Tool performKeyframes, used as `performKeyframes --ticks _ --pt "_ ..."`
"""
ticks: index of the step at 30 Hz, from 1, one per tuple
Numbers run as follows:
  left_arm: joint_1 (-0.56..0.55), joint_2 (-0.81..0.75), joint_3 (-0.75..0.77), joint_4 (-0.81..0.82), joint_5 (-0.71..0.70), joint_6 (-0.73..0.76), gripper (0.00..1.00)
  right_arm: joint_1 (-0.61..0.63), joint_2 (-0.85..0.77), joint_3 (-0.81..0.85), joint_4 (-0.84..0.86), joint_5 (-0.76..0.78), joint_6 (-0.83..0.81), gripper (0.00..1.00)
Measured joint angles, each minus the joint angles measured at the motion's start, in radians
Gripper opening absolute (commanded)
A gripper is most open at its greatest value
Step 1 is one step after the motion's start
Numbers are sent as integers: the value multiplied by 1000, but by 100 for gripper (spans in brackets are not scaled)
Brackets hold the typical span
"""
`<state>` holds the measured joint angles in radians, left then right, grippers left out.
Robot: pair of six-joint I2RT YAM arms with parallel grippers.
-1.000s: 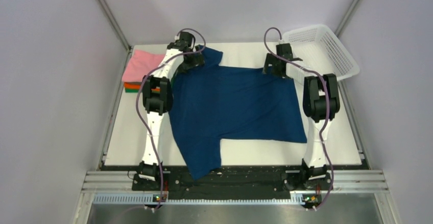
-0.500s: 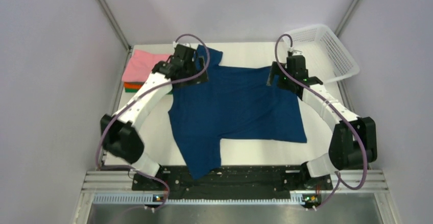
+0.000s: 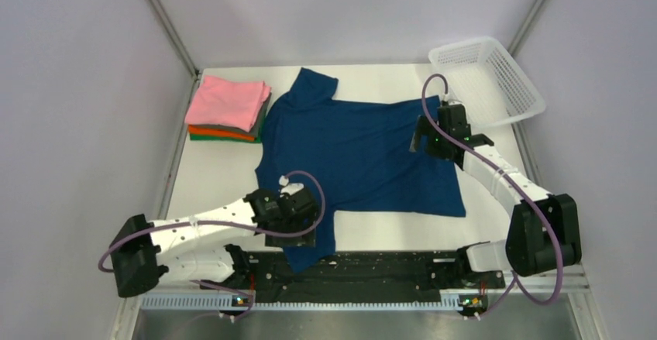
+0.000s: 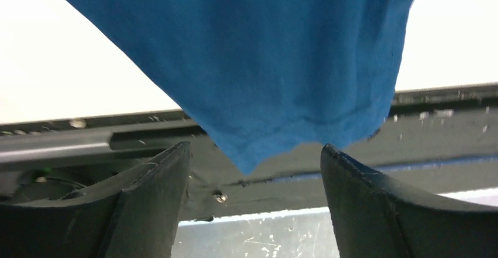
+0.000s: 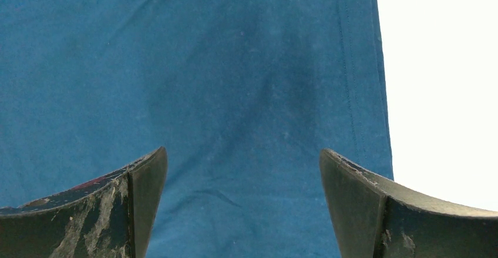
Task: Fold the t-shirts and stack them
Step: Grab the side of the flattened tshirt closest away from the robot with both arms
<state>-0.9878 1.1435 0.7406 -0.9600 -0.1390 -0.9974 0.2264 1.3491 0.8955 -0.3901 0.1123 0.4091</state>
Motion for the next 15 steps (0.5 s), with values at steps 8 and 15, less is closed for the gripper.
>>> performKeyframes --ticks 8,15 --pt "-261 -72 -138 60 101 -255 65 0 -1 -18 0 18 -6 99" --pt "-287 90 -137 75 120 -295 40 0 -13 -42 -2 52 2 99"
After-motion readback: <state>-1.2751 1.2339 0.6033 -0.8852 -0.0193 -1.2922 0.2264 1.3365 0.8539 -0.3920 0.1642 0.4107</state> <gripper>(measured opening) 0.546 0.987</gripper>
